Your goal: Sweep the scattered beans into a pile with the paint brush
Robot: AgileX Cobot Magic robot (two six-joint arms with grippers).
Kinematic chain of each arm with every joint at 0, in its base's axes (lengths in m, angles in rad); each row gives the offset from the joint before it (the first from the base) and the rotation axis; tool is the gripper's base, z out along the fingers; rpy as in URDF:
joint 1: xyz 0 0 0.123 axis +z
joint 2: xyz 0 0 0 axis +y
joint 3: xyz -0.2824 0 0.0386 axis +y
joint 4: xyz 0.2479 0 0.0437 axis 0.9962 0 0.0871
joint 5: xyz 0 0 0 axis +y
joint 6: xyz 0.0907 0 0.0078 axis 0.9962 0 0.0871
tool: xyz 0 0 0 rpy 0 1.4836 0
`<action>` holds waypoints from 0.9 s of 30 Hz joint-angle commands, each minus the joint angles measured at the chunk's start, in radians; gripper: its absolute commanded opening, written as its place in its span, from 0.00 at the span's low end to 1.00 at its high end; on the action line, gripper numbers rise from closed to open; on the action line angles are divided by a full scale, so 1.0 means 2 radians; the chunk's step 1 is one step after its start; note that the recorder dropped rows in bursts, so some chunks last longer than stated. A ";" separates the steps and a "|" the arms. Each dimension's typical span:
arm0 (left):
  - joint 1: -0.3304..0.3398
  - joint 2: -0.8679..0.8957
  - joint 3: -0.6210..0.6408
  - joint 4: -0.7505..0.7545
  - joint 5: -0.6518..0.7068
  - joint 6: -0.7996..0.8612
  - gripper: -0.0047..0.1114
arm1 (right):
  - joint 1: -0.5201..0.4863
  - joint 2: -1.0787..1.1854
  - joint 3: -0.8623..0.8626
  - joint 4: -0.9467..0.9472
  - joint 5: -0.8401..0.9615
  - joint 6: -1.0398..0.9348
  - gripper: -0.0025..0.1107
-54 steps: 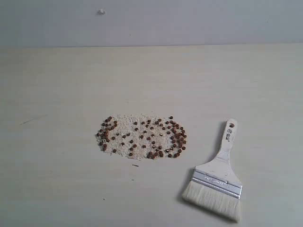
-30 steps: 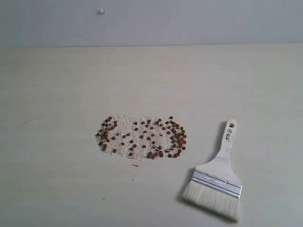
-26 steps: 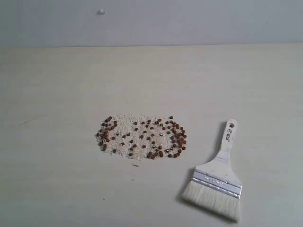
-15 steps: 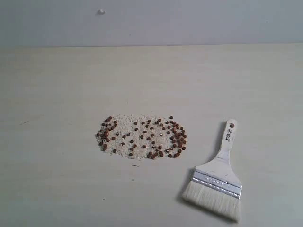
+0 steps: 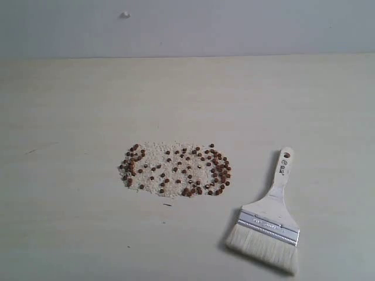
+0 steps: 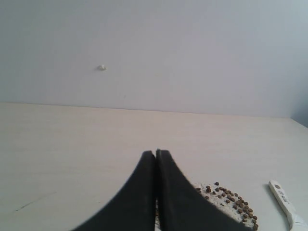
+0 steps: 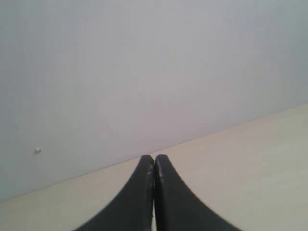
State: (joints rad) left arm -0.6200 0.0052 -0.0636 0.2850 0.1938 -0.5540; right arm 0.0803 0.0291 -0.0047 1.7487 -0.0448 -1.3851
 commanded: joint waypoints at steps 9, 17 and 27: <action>0.002 -0.003 0.003 -0.001 -0.001 0.000 0.04 | 0.001 -0.001 0.002 -0.002 -0.005 -0.001 0.02; 0.002 -0.003 0.003 -0.001 -0.001 0.000 0.04 | 0.001 -0.001 0.002 -0.002 -0.010 0.019 0.02; 0.002 -0.003 0.003 -0.001 -0.001 0.000 0.04 | 0.001 0.074 -0.065 -0.002 -0.020 0.022 0.02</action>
State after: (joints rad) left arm -0.6200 0.0052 -0.0636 0.2850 0.1938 -0.5540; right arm 0.0803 0.1076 -0.0851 1.7487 -0.0750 -1.3372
